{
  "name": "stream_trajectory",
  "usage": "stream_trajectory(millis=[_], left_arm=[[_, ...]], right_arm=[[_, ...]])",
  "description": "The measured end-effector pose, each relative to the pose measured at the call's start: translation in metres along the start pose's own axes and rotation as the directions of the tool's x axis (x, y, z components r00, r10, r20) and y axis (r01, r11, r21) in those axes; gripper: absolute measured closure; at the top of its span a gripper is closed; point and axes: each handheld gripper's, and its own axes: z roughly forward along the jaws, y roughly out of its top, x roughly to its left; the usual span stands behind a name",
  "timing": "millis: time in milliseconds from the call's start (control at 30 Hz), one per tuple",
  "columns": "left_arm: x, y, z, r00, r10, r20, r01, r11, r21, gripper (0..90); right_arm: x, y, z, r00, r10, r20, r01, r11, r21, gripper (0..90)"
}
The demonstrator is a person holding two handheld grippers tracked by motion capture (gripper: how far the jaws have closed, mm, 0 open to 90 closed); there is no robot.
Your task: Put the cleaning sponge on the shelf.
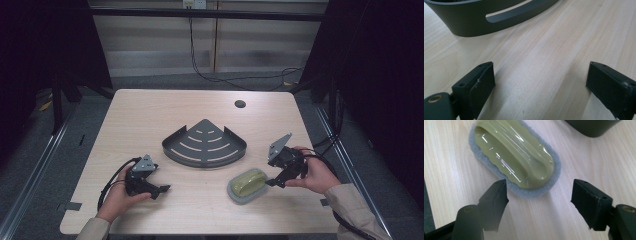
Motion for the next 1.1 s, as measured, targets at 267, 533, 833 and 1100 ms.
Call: stream_trajectory(millis=[267, 533, 833, 1100], left_arm=[[0.0, 0.0, 0.0, 1.0, 0.001, 0.004, -0.001, 1.0, 0.002, 6.8], [0.0, 0.0, 0.0, 1.0, 0.003, 0.004, -0.003, 1.0, 0.002, 6.7], [0.0, 0.0, 0.0, 1.0, 0.003, 0.005, -0.003, 1.0, 0.0, 6.7], [0.0, 0.0, 0.0, 1.0, 0.006, 0.003, -0.006, 1.0, 0.0, 6.7]], right_arm=[[-0.001, 0.015, -0.003, 0.9971, -0.076, -0.001, 0.076, 0.9961, 0.045, 33.4], [0.002, 0.031, -0.001, 0.9932, -0.115, -0.013, 0.116, 0.9878, 0.104, 34.2], [0.007, 0.048, 0.008, 0.9875, -0.152, -0.041, 0.157, 0.9764, 0.149, 35.9], [0.011, 0.06, 0.015, 0.9798, -0.188, -0.068, 0.197, 0.9679, 0.156, 40.9]])
